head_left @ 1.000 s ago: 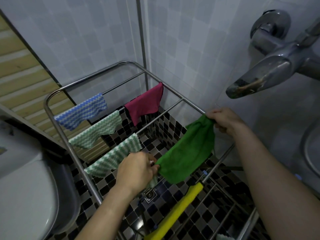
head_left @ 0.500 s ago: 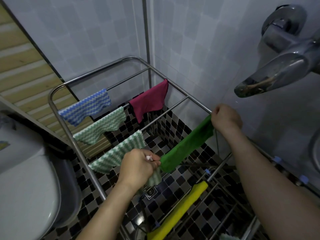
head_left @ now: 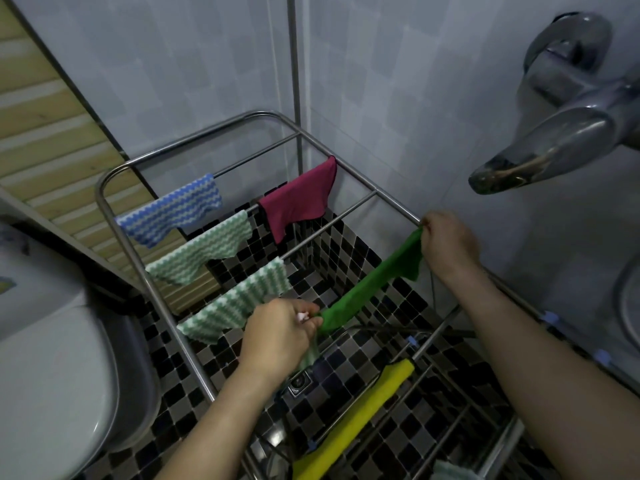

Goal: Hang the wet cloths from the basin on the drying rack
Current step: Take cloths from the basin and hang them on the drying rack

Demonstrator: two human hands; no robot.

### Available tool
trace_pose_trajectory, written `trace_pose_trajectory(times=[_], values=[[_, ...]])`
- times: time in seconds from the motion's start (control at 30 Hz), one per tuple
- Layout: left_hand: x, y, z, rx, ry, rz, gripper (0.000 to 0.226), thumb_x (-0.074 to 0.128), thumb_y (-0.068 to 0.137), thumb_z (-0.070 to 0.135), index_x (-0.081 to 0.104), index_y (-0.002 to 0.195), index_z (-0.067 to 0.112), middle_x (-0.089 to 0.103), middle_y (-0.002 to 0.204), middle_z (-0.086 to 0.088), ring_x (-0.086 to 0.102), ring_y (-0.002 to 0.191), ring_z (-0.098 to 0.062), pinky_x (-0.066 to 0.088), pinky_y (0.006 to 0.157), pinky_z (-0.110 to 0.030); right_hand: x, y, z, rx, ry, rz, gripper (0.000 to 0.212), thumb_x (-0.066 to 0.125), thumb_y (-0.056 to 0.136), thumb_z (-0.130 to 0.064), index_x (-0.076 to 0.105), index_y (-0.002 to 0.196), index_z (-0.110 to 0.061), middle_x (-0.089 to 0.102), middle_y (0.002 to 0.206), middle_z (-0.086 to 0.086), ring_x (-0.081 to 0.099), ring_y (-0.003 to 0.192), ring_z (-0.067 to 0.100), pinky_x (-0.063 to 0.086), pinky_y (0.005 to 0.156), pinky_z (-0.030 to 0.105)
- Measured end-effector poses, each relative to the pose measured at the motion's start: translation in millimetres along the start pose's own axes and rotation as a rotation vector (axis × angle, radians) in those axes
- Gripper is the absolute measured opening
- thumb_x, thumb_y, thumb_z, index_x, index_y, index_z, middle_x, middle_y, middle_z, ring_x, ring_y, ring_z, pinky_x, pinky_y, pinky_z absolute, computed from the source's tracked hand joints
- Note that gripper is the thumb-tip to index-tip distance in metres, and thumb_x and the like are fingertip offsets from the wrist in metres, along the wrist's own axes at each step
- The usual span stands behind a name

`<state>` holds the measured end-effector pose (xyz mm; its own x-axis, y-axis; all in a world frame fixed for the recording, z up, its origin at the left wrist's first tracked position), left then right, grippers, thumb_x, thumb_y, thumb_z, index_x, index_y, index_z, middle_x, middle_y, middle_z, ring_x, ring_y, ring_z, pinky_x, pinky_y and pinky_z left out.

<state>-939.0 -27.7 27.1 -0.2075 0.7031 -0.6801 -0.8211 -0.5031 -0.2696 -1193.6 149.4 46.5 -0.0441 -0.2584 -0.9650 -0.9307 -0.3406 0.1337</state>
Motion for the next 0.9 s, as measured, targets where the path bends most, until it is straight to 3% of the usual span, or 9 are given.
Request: trace_pose_trajectory(times=[0.13,0.2,0.3,0.47,0.53,0.63,0.7,0.8,0.9], values=[[-6.0,-5.0,4.3,0.026,0.066,-0.049,0.034,0.072,0.085,0.026,0.067,0.119,0.026,0.071,0.111,0.007,0.066,0.066,0.0,0.049,0.058,-0.008,-0.1,-5.1,-2.4,-0.003,-0.018,-0.016,0.024,0.053,0.09,-0.006,0.063,0.111,-0.005,0.057,0.114,0.02,0.057,0.1,0.037,0.044,0.079,0.036],[-19.3,-9.3,2.5,0.009,0.051,-0.019,0.021,0.071,0.087,0.024,0.071,0.108,0.028,0.074,0.093,0.011,0.064,0.063,0.001,0.043,0.052,-0.005,-3.0,-7.0,-2.1,0.027,-0.006,-0.049,0.031,0.053,0.087,-0.004,0.061,0.116,-0.005,0.054,0.117,0.021,0.055,0.103,0.04,0.045,0.083,0.038],[-41.4,-21.9,-11.3,-0.117,-0.24,0.013,0.008,0.065,0.092,0.023,0.073,0.092,0.022,0.068,0.06,-0.002,0.064,0.048,-0.019,0.046,0.041,-0.025,-11.7,-19.2,-26.0,-0.034,0.111,-0.081,0.037,0.055,0.088,-0.005,0.06,0.124,-0.012,0.054,0.12,0.017,0.056,0.104,0.033,0.047,0.087,0.038],[-65.6,-41.9,-16.4,-0.234,-0.451,0.003,0.008,0.064,0.092,0.013,0.071,0.088,0.013,0.069,0.065,-0.013,0.065,0.05,-0.028,0.05,0.046,-0.036,0.7,-85.3,-116.5,-0.304,0.474,-0.547,0.014,0.064,0.09,-0.021,0.068,0.102,-0.027,0.057,0.084,-0.014,0.052,0.075,0.0,0.041,0.071,0.02],[-75.6,-48.8,-19.8,-0.228,-0.291,0.001,0.008,0.067,0.09,0.017,0.073,0.085,0.018,0.07,0.063,-0.009,0.066,0.049,-0.028,0.05,0.044,-0.032,6.3,-115.1,-145.6,-0.454,0.435,-0.601,0.019,0.068,0.087,-0.027,0.07,0.106,-0.027,0.052,0.083,-0.014,0.049,0.073,-0.001,0.037,0.069,0.016],[-72.3,-54.2,-24.7,-0.16,0.294,-0.112,0.007,0.07,0.086,0.036,0.071,0.087,0.029,0.069,0.065,0.006,0.065,0.047,-0.011,0.047,0.042,-0.02,28.7,-142.9,-166.5,-0.595,0.285,-0.6,0.03,0.07,0.085,-0.031,0.068,0.115,-0.029,0.042,0.091,-0.012,0.046,0.081,0.004,0.037,0.074,0.019],[-61.9,-62.9,-35.6,-0.145,0.523,-0.189,0.018,0.072,0.082,0.043,0.071,0.093,0.029,0.067,0.078,0.012,0.062,0.06,-0.009,0.045,0.054,-0.021,35.2,-153.4,-175.8,-0.673,0.205,-0.549,0.03,0.07,0.086,-0.03,0.069,0.116,-0.027,0.039,0.092,-0.01,0.043,0.085,0.007,0.038,0.075,0.023],[-52.1,-67.7,-48.3,-0.132,0.611,-0.178,0.023,0.074,0.08,0.041,0.069,0.098,0.029,0.067,0.09,0.009,0.061,0.078,-0.014,0.048,0.067,-0.028,40.9,-153.7,-179.1,-0.739,0.169,-0.503,0.026,0.067,0.089,-0.025,0.071,0.113,-0.016,0.039,0.094,-0.005,0.04,0.087,0.011,0.041,0.075,0.029],[-53.7,-67.2,-54.4,-0.128,0.639,-0.136,0.018,0.072,0.082,0.035,0.07,0.099,0.028,0.066,0.087,0.006,0.064,0.082,-0.018,0.052,0.067,-0.03,45.5,-152.2,-176.7,-0.781,0.213,-0.446,0.019,0.077,0.079,-0.011,0.073,0.092,0.001,0.045,0.08,0.003,0.047,0.073,0.021,0.048,0.063,0.033]])
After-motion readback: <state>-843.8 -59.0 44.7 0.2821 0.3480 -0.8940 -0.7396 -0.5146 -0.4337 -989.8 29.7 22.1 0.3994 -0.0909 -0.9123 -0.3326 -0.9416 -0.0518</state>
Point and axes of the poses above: each hand's wrist, its own y-axis towards the middle knuckle, its own x-axis out of the palm, z = x × y, the point moved 10 cm from there along y, towards the middle knuckle
